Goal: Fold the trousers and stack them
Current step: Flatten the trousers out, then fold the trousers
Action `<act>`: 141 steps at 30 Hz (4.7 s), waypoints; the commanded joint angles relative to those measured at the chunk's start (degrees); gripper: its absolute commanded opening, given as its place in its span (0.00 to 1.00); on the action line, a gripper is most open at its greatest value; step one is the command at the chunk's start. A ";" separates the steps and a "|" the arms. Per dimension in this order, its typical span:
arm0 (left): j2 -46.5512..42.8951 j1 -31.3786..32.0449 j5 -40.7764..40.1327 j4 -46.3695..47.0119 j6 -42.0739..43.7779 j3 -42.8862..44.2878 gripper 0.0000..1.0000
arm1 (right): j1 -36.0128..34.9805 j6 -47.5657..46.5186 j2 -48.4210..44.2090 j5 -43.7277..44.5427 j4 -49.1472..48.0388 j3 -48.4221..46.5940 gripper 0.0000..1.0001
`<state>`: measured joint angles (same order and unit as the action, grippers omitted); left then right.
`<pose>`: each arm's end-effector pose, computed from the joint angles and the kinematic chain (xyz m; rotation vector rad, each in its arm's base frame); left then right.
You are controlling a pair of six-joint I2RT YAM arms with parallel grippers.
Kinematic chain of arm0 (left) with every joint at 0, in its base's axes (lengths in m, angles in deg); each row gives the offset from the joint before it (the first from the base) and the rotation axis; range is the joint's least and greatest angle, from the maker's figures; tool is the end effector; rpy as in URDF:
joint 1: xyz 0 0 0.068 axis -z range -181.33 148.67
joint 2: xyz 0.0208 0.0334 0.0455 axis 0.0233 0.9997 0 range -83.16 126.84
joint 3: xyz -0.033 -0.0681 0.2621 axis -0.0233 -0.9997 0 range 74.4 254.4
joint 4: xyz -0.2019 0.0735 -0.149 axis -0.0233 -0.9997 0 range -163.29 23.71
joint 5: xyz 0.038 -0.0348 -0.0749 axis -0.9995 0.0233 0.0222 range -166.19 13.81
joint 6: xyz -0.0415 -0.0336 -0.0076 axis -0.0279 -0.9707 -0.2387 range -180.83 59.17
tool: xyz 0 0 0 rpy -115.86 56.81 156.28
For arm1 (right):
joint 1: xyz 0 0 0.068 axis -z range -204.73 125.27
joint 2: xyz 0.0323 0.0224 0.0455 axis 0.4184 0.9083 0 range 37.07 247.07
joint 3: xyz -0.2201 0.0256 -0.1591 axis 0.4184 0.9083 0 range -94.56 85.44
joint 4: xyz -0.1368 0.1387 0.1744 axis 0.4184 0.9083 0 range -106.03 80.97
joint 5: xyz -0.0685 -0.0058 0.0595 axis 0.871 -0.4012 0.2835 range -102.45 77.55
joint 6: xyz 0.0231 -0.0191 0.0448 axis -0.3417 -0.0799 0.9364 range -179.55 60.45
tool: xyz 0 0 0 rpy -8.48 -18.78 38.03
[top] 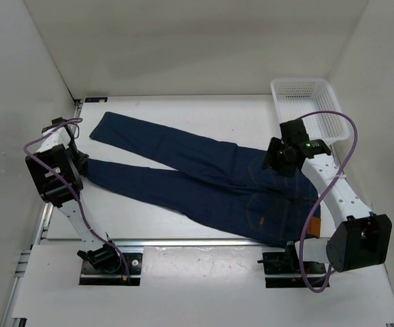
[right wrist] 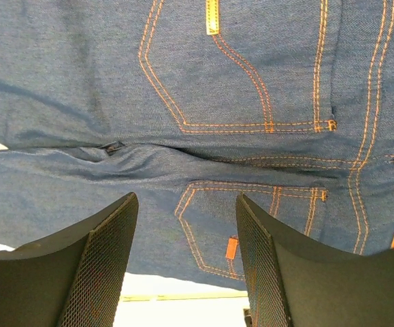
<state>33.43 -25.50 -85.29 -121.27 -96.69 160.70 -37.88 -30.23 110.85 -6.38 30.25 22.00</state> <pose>0.3526 0.1643 0.1690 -1.5268 2.6231 0.2277 0.2524 0.0549 0.2906 0.4000 2.5263 0.1512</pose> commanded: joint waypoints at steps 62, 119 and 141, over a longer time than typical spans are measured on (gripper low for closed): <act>-3.30 8.16 0.23 -6.81 4.66 11.87 0.10 | 7.61 27.54 9.25 -2.99 -7.87 19.06 0.49; -2.33 4.91 8.58 -0.92 4.57 -0.35 0.10 | 8.75 38.26 -23.56 -13.02 0.22 40.85 0.54; -5.24 5.44 9.10 -3.20 5.62 3.25 0.10 | 11.21 40.56 -25.70 -2.11 -1.47 39.72 0.01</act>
<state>33.19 -20.38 -75.54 -124.48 -91.75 161.58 -26.89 11.91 84.05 -12.90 28.76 64.47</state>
